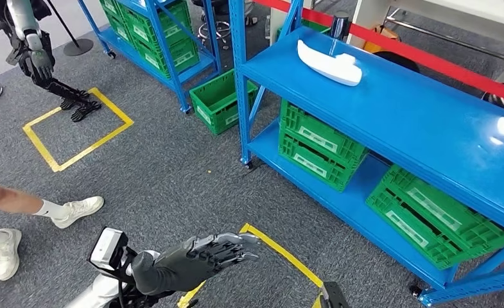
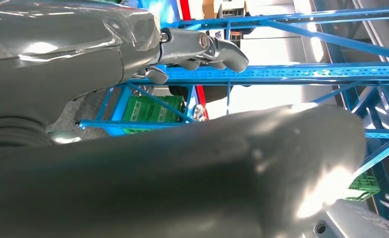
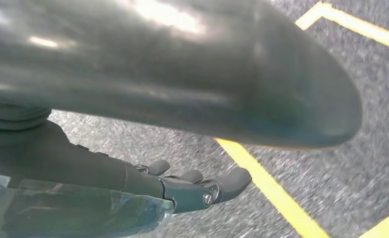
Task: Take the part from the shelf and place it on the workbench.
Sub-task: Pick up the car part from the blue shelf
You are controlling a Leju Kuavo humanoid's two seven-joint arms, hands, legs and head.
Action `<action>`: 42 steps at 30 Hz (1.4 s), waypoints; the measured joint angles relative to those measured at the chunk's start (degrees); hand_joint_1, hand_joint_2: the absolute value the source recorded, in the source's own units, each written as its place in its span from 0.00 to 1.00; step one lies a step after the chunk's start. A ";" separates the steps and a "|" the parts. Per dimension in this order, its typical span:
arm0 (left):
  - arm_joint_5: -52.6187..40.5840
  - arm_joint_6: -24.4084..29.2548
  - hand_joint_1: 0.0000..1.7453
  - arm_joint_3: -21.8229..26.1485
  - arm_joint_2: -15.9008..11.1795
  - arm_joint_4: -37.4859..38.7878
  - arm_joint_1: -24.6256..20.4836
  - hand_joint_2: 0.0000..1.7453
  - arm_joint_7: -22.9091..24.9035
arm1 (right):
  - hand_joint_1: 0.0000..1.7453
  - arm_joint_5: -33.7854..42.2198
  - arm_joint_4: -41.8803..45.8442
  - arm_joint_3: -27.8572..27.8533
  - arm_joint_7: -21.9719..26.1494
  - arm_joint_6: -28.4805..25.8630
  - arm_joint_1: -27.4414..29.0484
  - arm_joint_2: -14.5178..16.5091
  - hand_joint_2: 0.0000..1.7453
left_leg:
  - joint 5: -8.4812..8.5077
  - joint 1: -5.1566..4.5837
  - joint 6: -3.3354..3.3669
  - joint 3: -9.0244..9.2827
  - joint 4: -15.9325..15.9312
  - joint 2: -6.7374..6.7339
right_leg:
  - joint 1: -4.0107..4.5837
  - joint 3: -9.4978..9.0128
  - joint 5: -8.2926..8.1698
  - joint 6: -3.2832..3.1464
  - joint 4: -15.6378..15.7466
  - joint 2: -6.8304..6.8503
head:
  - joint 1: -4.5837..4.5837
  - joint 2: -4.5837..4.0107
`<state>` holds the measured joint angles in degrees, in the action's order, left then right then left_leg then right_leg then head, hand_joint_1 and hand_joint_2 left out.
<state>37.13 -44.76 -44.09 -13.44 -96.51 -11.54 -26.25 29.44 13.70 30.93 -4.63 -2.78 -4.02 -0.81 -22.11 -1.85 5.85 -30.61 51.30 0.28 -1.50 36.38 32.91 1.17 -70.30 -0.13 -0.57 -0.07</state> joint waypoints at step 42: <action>0.17 -0.50 0.00 -0.99 0.35 0.62 -1.10 0.00 -0.04 | 0.00 0.12 0.11 0.36 0.95 -0.47 0.35 -0.67 0.00 | -5.05 1.71 -4.29 -4.47 9.54 2.73 | -1.14 -1.42 -5.86 0.51 9.55 -0.47 | -0.18 0.00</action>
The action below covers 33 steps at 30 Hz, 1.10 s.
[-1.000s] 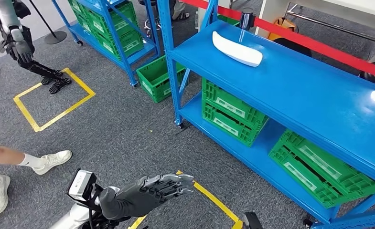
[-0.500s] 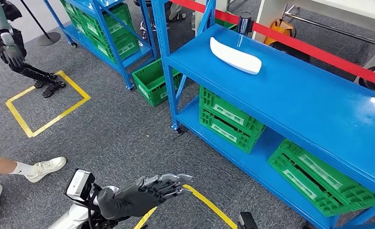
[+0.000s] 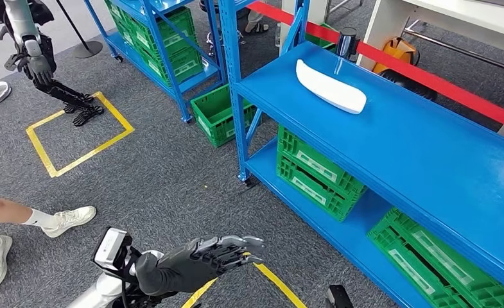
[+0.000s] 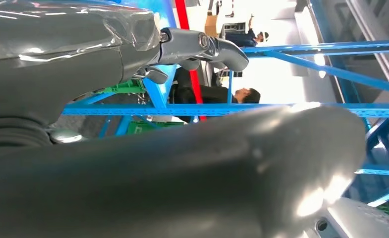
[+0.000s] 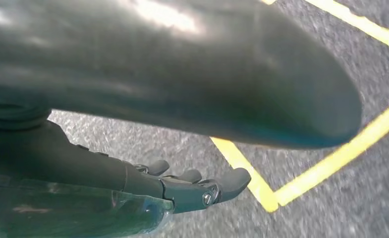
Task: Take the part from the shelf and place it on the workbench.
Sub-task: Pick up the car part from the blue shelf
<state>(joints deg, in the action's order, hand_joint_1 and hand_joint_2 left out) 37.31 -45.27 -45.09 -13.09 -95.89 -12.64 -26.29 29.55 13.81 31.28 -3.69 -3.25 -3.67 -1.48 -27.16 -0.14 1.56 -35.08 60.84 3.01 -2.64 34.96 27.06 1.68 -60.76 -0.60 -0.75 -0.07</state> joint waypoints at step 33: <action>0.28 -0.23 0.00 -0.48 0.49 0.46 -0.27 0.00 0.55 | 0.00 1.21 0.00 0.32 0.50 0.00 -0.31 -0.56 0.00 | -2.49 -0.34 -0.69 -3.46 6.53 -2.01 | 0.81 -1.76 -0.13 -1.62 1.43 0.45 | -0.32 0.00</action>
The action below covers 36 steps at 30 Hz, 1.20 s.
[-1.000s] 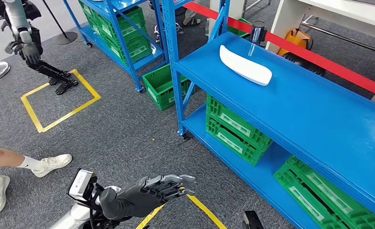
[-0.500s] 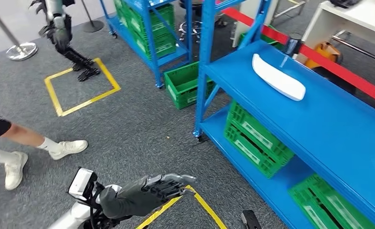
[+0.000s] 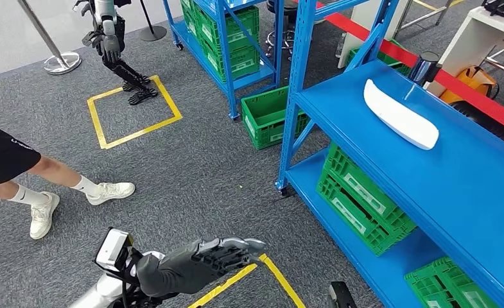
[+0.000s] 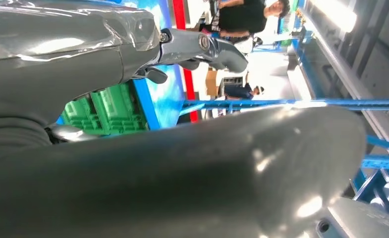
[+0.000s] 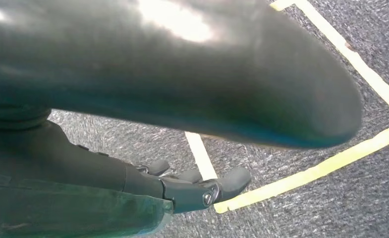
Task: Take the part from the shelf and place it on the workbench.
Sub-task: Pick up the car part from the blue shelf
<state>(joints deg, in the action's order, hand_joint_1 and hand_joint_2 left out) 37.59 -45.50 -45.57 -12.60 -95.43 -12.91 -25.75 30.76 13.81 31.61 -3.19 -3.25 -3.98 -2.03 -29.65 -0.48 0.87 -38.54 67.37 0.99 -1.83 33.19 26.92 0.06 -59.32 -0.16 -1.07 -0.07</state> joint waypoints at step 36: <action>0.27 -0.49 0.00 0.57 0.43 -0.11 0.30 0.00 0.22 | 0.00 0.38 -0.02 -0.09 0.34 -0.32 0.86 0.22 0.00 | -6.87 0.57 0.13 -2.73 1.69 -0.81 | -0.31 -4.85 2.21 0.80 1.66 -0.61 | 0.11 0.00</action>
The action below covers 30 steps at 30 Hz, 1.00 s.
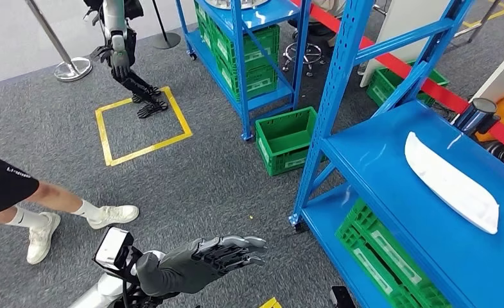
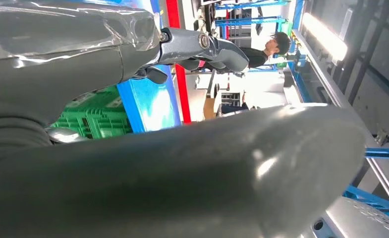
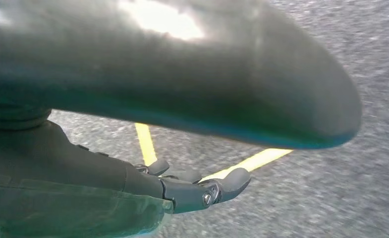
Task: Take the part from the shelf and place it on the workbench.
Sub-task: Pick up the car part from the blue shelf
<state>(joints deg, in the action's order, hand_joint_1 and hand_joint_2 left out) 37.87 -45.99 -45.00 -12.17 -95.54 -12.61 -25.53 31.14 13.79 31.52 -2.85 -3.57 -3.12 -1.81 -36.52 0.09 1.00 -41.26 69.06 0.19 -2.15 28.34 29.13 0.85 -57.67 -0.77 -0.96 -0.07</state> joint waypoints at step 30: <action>-0.74 0.37 0.00 0.67 -0.38 -0.18 0.86 0.00 0.23 | 0.00 0.58 0.02 -1.18 -0.16 -0.56 -1.33 0.49 0.00 | 11.97 -2.36 1.76 3.62 -8.50 -0.48 | 0.99 4.41 -3.05 -1.04 0.11 1.07 | -0.02 0.00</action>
<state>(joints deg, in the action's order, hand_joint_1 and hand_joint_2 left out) 37.12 -45.62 -44.33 -12.56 -95.72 -11.75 -25.29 31.73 13.81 30.34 -3.02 -4.13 -4.45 -1.32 -24.55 -2.27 2.77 -37.65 60.56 -0.29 -1.15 32.75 26.08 -0.19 -57.56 0.30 -0.98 -0.07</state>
